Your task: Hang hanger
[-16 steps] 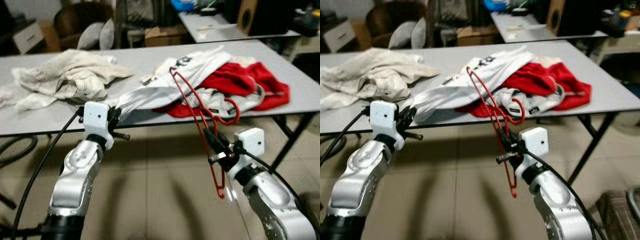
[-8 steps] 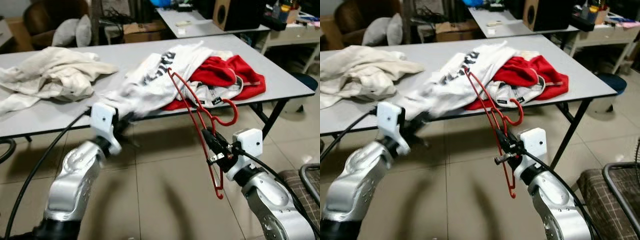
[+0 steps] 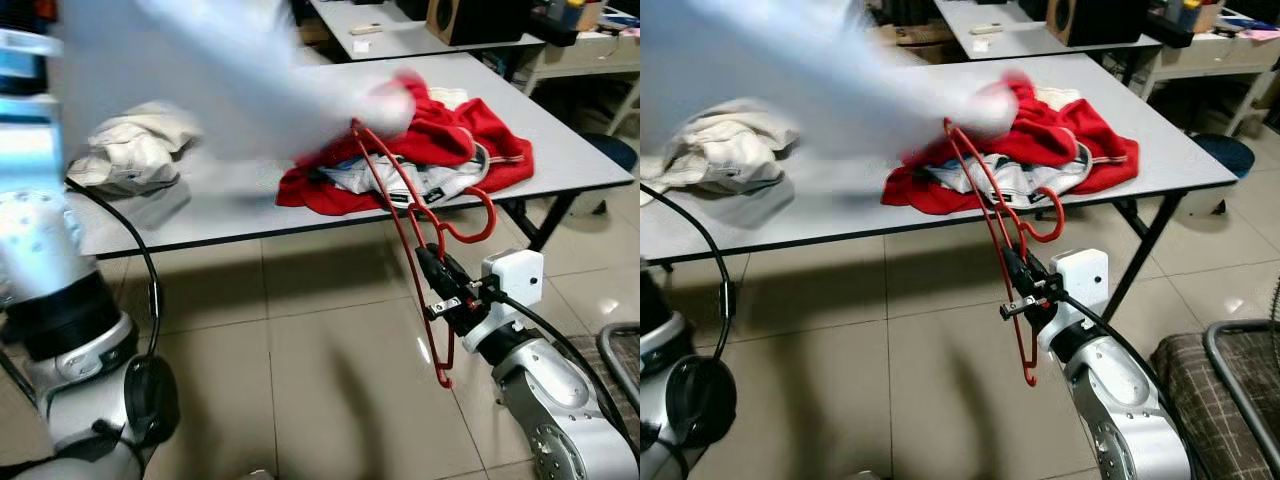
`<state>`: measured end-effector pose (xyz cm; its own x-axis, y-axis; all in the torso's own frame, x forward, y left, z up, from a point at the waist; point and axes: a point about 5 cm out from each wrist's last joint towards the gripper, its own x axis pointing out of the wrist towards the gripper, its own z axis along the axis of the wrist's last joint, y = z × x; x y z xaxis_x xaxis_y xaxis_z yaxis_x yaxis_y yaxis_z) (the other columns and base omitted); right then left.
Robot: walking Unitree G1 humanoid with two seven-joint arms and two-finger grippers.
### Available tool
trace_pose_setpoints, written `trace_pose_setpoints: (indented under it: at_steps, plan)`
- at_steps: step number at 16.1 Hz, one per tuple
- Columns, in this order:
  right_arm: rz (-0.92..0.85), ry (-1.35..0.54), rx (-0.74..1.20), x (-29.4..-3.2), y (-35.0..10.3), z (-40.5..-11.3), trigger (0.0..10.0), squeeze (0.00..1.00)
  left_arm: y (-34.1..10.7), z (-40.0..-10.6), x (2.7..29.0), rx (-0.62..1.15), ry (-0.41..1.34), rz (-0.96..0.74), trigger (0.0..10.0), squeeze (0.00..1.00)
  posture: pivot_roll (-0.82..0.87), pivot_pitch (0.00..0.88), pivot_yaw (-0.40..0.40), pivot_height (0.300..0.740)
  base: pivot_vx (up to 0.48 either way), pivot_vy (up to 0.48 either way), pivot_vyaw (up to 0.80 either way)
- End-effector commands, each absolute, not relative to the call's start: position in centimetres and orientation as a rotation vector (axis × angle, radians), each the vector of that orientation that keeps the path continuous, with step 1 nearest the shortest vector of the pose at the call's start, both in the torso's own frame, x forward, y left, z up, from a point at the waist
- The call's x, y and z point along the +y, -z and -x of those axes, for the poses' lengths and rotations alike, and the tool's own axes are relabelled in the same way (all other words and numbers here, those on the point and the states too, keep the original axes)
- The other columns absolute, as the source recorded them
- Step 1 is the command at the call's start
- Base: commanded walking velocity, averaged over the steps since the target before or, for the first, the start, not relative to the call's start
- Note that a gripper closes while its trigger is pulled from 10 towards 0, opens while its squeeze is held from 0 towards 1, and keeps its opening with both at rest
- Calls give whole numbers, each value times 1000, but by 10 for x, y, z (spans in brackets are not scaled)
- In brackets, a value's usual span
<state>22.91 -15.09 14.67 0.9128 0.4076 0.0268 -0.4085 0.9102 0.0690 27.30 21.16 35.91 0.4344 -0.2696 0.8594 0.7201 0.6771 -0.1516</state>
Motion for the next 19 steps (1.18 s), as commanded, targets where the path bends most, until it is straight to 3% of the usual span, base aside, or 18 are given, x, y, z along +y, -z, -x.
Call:
trace_pose_setpoints:
  at_steps: [1,3,4,7,11,13,14,15,16,19]
  plan:
    - [-81,-429,-47,-149,-153,-226,10000,0,-308,-288,186,-589,755,417,0,0,-45,0,55,740,0,0,0]
    - [-79,-437,-36,-148,-152,-227,10000,0,-207,-293,167,-14,781,3,0,0,-42,7,51,740,0,0,0]
    - [-79,-435,-32,-149,-152,-227,10000,0,-168,-282,164,172,830,-89,0,0,-42,18,51,740,0,0,0]
    - [-74,-440,-7,-150,-149,-224,10000,0,-126,-254,151,426,883,-47,0,0,-42,29,51,740,0,0,0]
    - [65,-461,142,-160,-126,-218,10000,0,-108,-264,144,396,788,-32,0,0,-43,38,57,740,0,0,0]
    - [140,-478,211,-168,-115,-212,10000,0,-105,-247,136,492,950,2,0,0,-43,50,69,740,0,0,0]
    - [163,-505,228,-170,-113,-207,10000,0,-97,-246,138,536,946,-47,0,0,-48,60,78,740,0,0,0]
    - [179,-533,240,-171,-112,-202,10000,0,-91,-250,142,557,896,-83,0,0,-50,69,82,740,0,0,0]
    - [199,-594,285,-172,-109,-191,10000,0,-85,-273,152,516,727,-151,0,0,-57,78,90,740,0,0,0]
    - [226,-667,407,-173,-89,-172,10000,0,-100,-300,149,365,637,-160,0,0,-77,103,114,740,0,0,0]
